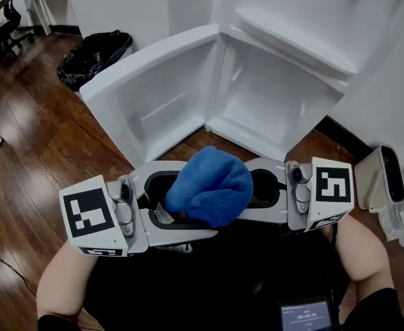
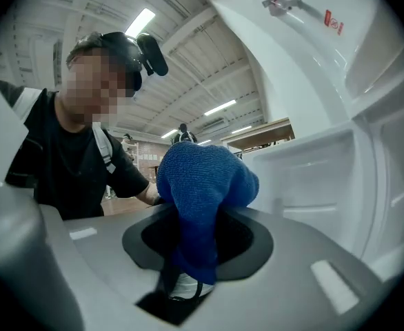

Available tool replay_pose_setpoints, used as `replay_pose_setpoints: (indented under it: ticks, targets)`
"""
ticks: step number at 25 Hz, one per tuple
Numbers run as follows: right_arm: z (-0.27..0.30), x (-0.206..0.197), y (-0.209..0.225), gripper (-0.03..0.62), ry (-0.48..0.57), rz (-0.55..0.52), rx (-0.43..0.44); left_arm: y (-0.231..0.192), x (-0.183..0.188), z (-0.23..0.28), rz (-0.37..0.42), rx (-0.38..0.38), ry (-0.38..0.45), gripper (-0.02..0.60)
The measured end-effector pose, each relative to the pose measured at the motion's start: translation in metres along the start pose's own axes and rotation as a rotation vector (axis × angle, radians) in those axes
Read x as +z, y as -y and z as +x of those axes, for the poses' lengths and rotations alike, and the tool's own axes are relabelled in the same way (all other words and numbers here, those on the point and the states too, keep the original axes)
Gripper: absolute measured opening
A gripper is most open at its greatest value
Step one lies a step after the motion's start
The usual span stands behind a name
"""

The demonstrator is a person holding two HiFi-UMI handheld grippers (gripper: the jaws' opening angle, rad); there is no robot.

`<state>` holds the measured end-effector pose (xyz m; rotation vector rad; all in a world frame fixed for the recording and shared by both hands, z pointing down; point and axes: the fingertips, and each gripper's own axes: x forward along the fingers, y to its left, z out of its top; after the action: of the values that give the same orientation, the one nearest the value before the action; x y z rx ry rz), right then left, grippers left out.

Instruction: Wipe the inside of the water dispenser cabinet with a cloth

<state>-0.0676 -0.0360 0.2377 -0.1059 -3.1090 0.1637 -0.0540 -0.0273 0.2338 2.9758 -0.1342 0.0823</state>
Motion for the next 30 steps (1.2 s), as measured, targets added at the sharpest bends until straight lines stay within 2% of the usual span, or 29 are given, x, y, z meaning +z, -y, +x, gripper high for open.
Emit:
replay_pose_setpoints:
  ticks: [2, 4, 10, 14, 17, 20, 22, 24, 28, 30]
  targets:
    - [0.000, -0.004, -0.002, 0.126, -0.009, 0.002, 0.005, -0.001, -0.002, 0.001, -0.005, 0.000, 0.000, 0.264]
    - [-0.002, -0.007, -0.003, 0.126, -0.015, 0.001, 0.000, 0.000, -0.004, 0.002, -0.002, 0.000, 0.001, 0.233]
    - [-0.004, -0.003, -0.010, 0.124, 0.014, 0.003, 0.016, 0.008, -0.002, -0.001, 0.012, -0.013, 0.020, 0.206]
    - [-0.001, 0.006, -0.022, 0.124, 0.035, 0.075, 0.064, 0.013, 0.002, -0.005, 0.005, -0.040, 0.036, 0.191]
    - [-0.009, 0.005, -0.016, 0.135, 0.035, 0.078, 0.057, 0.011, 0.008, -0.007, -0.006, -0.037, 0.066, 0.139]
    - [-0.015, 0.011, -0.008, 0.149, 0.058, 0.098, 0.029, 0.006, 0.015, -0.008, -0.009, -0.009, 0.100, 0.126]
    - [-0.020, 0.013, 0.001, 0.149, 0.068, 0.091, -0.014, -0.001, 0.019, -0.009, -0.006, 0.031, 0.118, 0.124]
    - [-0.028, 0.015, 0.017, 0.147, 0.084, 0.075, -0.097, -0.012, 0.025, -0.014, 0.003, 0.097, 0.149, 0.124]
    - [-0.058, 0.019, 0.067, 0.126, 0.124, 0.078, -0.370, -0.038, 0.041, -0.035, 0.057, 0.264, 0.206, 0.124]
    - [-0.075, 0.015, 0.088, 0.113, 0.127, 0.092, -0.498, -0.045, 0.044, -0.042, 0.085, 0.321, 0.207, 0.124]
